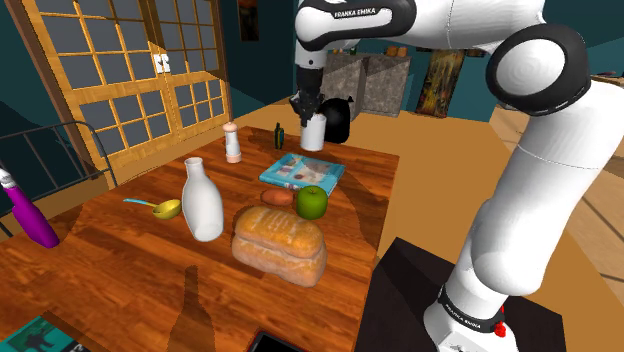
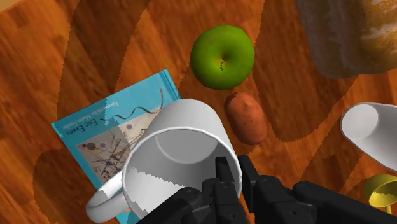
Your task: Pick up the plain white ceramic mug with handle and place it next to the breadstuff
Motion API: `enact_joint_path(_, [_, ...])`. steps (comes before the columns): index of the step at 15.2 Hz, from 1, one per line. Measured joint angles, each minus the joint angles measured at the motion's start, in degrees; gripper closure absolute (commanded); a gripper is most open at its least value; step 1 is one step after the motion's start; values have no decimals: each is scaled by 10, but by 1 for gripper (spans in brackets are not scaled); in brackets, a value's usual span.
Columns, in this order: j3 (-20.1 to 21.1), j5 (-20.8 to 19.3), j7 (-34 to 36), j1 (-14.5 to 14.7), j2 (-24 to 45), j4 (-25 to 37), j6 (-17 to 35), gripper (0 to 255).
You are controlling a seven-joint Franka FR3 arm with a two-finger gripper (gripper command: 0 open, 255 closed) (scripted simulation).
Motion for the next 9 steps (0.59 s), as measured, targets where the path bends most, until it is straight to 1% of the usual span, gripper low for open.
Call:
enact_joint_path(4, [24, 1, 48, 24, 37, 46, -9, 255])
enact_joint_path(8, [42, 1, 88, 46, 87, 110, -24, 255])
enact_joint_path(9, [47, 1, 100, 52, 105, 136, -32, 255])
